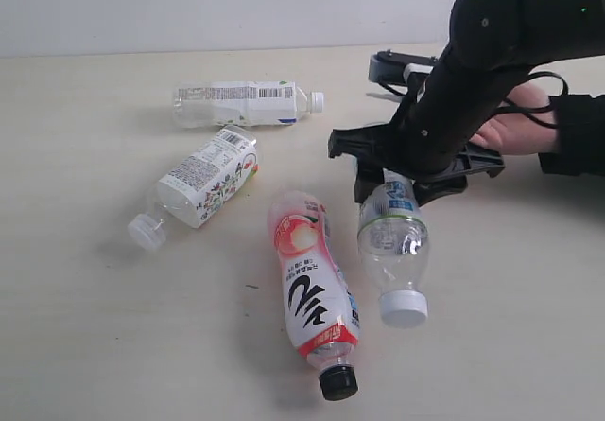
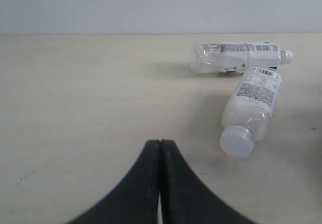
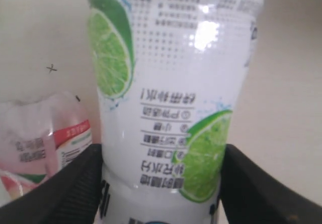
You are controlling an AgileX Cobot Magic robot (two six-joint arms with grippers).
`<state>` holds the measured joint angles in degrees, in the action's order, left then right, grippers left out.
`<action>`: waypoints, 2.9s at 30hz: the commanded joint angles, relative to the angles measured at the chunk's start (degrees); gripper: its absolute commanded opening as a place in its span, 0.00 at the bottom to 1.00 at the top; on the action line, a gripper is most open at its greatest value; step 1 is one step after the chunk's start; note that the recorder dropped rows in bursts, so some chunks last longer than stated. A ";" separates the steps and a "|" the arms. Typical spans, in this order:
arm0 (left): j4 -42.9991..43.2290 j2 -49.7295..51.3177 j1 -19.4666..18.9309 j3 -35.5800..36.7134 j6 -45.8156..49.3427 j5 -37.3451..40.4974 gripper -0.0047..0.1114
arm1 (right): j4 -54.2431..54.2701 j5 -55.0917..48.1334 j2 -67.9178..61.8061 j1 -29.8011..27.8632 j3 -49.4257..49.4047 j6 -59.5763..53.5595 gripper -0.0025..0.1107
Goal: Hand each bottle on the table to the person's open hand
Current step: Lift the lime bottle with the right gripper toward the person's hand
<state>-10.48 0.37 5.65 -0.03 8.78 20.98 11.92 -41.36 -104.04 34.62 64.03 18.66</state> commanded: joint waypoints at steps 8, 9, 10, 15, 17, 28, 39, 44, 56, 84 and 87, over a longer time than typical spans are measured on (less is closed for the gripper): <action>-0.61 -0.37 0.27 0.03 -0.19 -0.32 0.04 | -3.53 -14.47 10.10 -0.07 6.00 -5.51 0.02; -0.61 -0.37 0.27 0.03 -0.19 -0.32 0.04 | -4.34 -16.87 10.44 -0.07 7.46 -5.51 0.02; -0.61 -0.37 0.27 0.03 -0.19 -0.32 0.04 | -5.21 -19.04 10.71 -0.07 9.20 -5.51 0.02; -0.61 -0.37 0.27 0.03 -0.19 -0.32 0.04 | -9.52 -27.16 12.56 -0.07 16.15 -5.51 0.02; -0.61 -0.37 0.27 0.03 -0.19 -0.32 0.04 | -11.31 -27.64 13.55 -0.07 17.81 -5.51 0.02; -0.61 -0.37 0.27 0.03 -0.19 -0.32 0.04 | -15.43 -25.56 15.11 -9.83 20.44 -5.50 0.02; -0.61 -0.37 0.27 0.03 -0.19 -0.32 0.04 | -15.43 -21.01 4.19 -10.57 20.33 -9.02 0.02; -0.61 -0.37 0.27 0.03 -0.19 -0.32 0.04 | -18.96 -18.39 -1.53 -10.57 20.33 -7.90 0.02; -0.61 -0.37 0.27 0.03 -0.19 -0.32 0.04 | -19.95 -14.21 -5.84 -11.09 20.33 -7.56 0.02; -0.61 -0.37 0.27 0.03 -0.19 -0.32 0.04 | -19.57 -14.49 -5.84 -11.09 20.33 -7.40 0.87; -0.61 -0.37 0.27 0.03 -0.19 -0.32 0.04 | -20.32 -14.72 -5.84 -11.09 20.33 -7.59 0.91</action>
<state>-10.48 0.37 5.65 -0.03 8.78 20.98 -7.42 -56.74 -110.00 23.81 84.05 11.21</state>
